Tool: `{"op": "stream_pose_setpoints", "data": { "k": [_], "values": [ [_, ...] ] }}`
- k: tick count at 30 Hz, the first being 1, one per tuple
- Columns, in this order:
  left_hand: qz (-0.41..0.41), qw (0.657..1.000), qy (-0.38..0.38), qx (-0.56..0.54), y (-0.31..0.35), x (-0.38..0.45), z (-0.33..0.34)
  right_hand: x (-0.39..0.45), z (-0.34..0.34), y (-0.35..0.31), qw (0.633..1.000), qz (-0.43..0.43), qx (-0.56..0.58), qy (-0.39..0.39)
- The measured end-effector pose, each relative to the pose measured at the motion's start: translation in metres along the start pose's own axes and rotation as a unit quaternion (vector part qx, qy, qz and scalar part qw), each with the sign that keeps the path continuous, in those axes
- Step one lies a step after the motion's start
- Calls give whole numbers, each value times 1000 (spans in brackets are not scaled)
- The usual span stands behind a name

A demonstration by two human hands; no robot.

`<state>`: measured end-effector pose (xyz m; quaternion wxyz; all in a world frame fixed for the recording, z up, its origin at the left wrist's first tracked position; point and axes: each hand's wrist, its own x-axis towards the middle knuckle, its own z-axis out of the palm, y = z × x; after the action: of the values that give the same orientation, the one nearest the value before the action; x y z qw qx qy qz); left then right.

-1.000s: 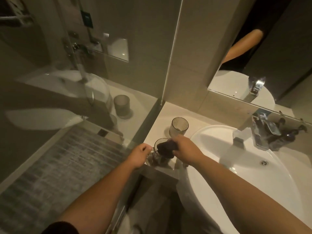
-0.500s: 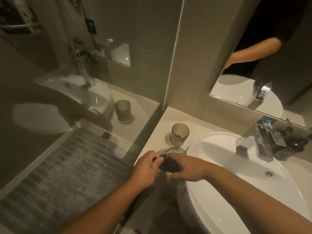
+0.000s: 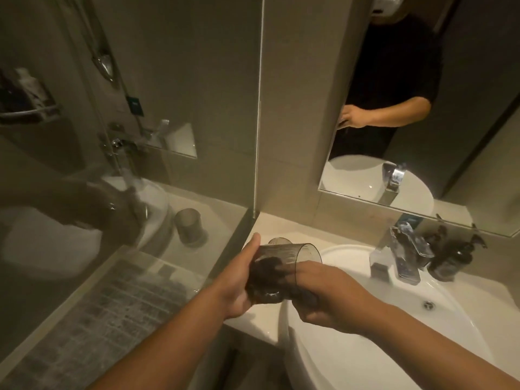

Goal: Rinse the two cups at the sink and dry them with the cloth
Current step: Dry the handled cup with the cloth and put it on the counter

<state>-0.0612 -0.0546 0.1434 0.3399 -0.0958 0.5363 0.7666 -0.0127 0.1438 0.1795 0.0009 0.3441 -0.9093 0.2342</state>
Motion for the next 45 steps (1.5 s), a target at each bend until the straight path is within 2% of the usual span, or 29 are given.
{"op": "stream_pose_setpoints", "data": {
  "k": [3, 5, 10, 12, 14, 17, 19, 20, 22, 23, 25, 27, 28, 29, 30, 32, 37, 38, 40, 41, 42, 43, 44, 45],
  "values": [
    [94, 995, 22, 10, 8, 1, 17, -4, -12, -4, 999, -26, -15, 35],
    [168, 985, 33, 20, 13, 3, 25, -5, -21, -8, 999, -10, 8, 47],
    [282, 957, 15, 65, 23, 0, 39, -5, -35, -18, 980, 135, 145, 1],
    [315, 946, 12, 79, 26, -2, 40, -4, -43, -19, 944, 172, 282, -20],
    [355, 929, 8, 104, 28, -2, 36, -3, -48, -19, 897, 175, 406, -22],
    [417, 889, 6, 186, 29, 0, 26, -5, -49, -17, 780, 154, 605, -38],
    [455, 858, 6, 238, 31, 2, 21, -4, -46, -16, 728, 173, 663, -8],
    [469, 843, 11, 262, 30, 4, 18, -4, -45, -16, 720, 188, 668, 10],
    [472, 830, 18, 297, 30, 10, 14, -1, -44, -18, 742, 210, 635, 37],
    [453, 841, 11, 296, 30, 10, 14, 1, -46, -19, 770, 216, 599, 46],
    [358, 904, -25, 231, 33, 6, 18, 3, -53, -20, 846, 214, 485, 56],
    [222, 964, -74, 125, 37, 4, 24, 2, -62, -19, 931, 197, 304, 42],
    [185, 974, -81, 106, 41, 1, 28, 1, -64, -19, 962, 179, 205, 26],
    [184, 973, -71, 116, 43, 0, 33, 1, -64, -20, 978, 158, 137, 16],
    [211, 967, -45, 136, 45, 0, 38, 0, -63, -20, 983, 147, 113, 13],
    [297, 940, 2, 169, 45, -2, 48, 0, -59, -24, 969, 163, 183, 19],
    [432, 863, 19, 262, 36, -5, 49, -3, -50, -26, 886, 199, 411, 73],
    [475, 829, 17, 295, 35, -6, 47, -4, -48, -25, 863, 197, 458, 77],
    [578, 731, 11, 363, 33, -3, 42, -7, -46, -26, 802, 210, 553, 84],
    [608, 697, 5, 380, 33, -1, 40, -8, -48, -26, 781, 211, 581, 90],
    [611, 689, 0, 389, 35, 0, 40, -9, -51, -26, 778, 209, 585, 93],
    [589, 706, -3, 393, 37, -1, 41, -9, -55, -25, 793, 208, 565, 91],
    [550, 743, -5, 382, 37, -3, 44, -8, -59, -24, 822, 208, 522, 88],
    [492, 802, -8, 340, 37, -8, 49, -9, -63, -24, 862, 202, 456, 91]
  ]
}}
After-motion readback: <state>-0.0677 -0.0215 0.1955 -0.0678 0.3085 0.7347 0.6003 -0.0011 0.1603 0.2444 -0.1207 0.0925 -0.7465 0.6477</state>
